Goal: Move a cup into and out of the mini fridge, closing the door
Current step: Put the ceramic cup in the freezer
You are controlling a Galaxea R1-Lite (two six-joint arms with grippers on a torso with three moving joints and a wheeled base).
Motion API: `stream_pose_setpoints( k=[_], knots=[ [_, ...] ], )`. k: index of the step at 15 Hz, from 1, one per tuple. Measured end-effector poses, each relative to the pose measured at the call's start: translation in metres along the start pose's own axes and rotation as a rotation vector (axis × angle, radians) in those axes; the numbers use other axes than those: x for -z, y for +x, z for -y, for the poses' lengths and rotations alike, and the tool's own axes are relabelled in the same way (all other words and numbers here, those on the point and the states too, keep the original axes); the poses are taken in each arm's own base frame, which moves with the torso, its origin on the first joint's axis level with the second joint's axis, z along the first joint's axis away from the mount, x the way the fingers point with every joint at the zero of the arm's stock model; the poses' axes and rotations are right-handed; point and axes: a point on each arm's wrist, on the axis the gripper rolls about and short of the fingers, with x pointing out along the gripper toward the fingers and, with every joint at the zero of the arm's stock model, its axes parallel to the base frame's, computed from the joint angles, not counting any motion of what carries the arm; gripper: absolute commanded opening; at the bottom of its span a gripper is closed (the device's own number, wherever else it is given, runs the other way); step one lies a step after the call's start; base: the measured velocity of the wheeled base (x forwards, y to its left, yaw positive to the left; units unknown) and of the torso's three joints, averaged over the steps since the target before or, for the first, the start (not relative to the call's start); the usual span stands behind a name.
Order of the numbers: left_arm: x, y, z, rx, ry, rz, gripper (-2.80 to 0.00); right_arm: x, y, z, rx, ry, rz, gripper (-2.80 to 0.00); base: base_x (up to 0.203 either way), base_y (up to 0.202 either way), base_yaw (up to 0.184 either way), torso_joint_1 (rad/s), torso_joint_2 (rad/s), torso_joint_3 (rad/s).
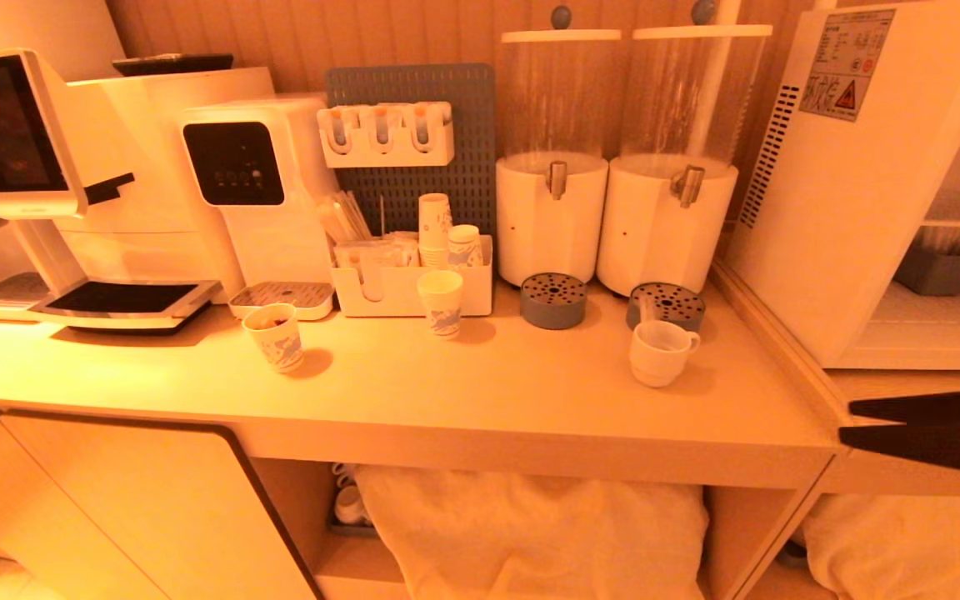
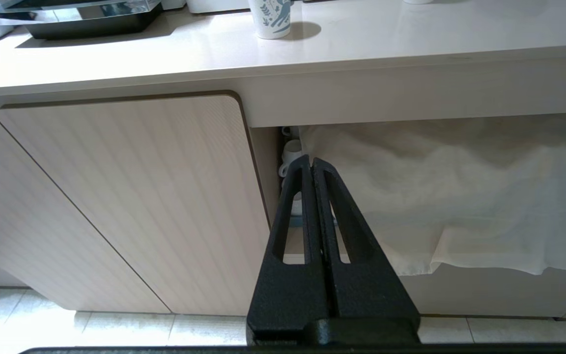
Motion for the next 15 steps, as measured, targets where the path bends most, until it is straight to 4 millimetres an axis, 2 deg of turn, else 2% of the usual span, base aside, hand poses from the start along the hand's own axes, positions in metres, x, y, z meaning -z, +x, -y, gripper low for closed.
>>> stream_pose_setpoints(
  k=[3, 5, 8, 11, 15],
  knots=[
    [0.000, 0.000, 0.000, 0.001, 0.000, 0.000, -2.80, 0.024, 0.039, 0.048, 0.129, -0.040, 0.015, 0.00, 0.000, 0.000, 0.000, 0.000, 0.00, 0.000],
    [0.000, 0.000, 0.000, 0.001, -0.002, 0.000, -2.80, 0.034, 0.060, 0.068, 0.241, -0.095, 0.063, 0.00, 0.000, 0.000, 0.000, 0.000, 0.00, 0.000],
    [0.000, 0.000, 0.000, 0.001, -0.002, -0.001, -2.80, 0.039, 0.089, 0.084, 0.369, -0.183, 0.149, 0.00, 0.000, 0.000, 0.000, 0.000, 0.00, 0.000],
    [0.000, 0.000, 0.000, 0.002, -0.006, -0.001, -2.80, 0.041, 0.120, 0.095, 0.421, -0.266, 0.233, 0.00, 0.000, 0.000, 0.000, 0.000, 0.00, 0.000],
    [0.000, 0.000, 0.000, 0.002, -0.008, -0.001, -2.80, 0.037, 0.152, 0.097, 0.409, -0.328, 0.289, 0.00, 0.000, 0.000, 0.000, 0.000, 0.00, 0.000]
  ],
)
